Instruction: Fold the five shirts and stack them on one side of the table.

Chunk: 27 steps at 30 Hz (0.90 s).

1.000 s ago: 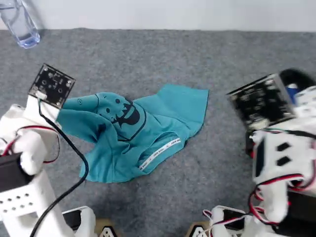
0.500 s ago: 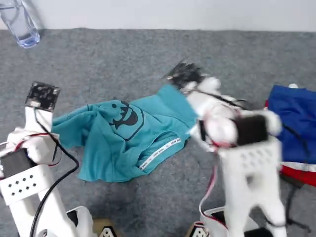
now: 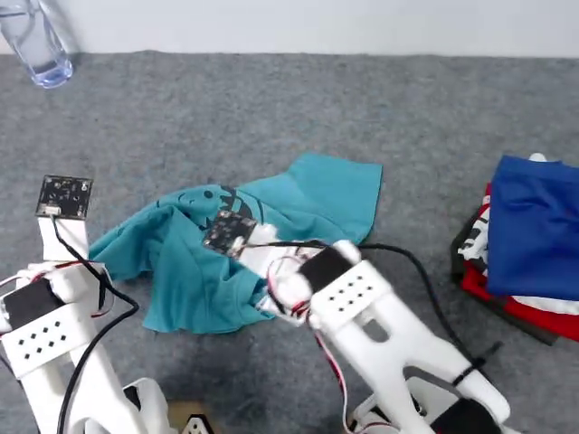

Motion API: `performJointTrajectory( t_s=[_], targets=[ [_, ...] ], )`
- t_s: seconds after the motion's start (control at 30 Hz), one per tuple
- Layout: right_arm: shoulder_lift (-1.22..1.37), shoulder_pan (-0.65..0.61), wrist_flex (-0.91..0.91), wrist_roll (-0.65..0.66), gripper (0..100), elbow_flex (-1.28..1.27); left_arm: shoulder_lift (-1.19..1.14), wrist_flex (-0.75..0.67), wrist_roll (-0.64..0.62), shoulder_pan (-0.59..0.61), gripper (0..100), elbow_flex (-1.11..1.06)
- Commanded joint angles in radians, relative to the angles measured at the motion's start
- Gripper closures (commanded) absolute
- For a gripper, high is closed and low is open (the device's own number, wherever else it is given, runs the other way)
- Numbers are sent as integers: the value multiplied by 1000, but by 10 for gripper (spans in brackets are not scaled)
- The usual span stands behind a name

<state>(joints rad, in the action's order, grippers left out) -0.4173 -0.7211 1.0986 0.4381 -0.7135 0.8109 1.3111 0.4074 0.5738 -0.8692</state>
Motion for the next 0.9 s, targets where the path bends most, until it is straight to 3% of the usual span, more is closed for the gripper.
performJointTrajectory(
  t_s=[0.0, 0.13, 0.47, 0.57, 0.7, 0.87],
  targets=[
    [58, -81, -73, -29, 805, 6, 15, -43, -60, 2, 986, -12],
    [197, -147, -128, -103, 805, 44, 15, -49, -97, 2, 986, -22],
    [449, -174, -150, -226, 809, 183, 15, -49, -101, 2, 986, -22],
    [475, -202, -159, -227, 834, 184, 15, -49, -101, 2, 986, -22],
    [476, -179, -154, -192, 997, 183, 15, -48, -101, 2, 986, -21],
    [443, -45, -90, -98, 987, 176, 17, -37, -101, -3, 986, -1]
  ],
)
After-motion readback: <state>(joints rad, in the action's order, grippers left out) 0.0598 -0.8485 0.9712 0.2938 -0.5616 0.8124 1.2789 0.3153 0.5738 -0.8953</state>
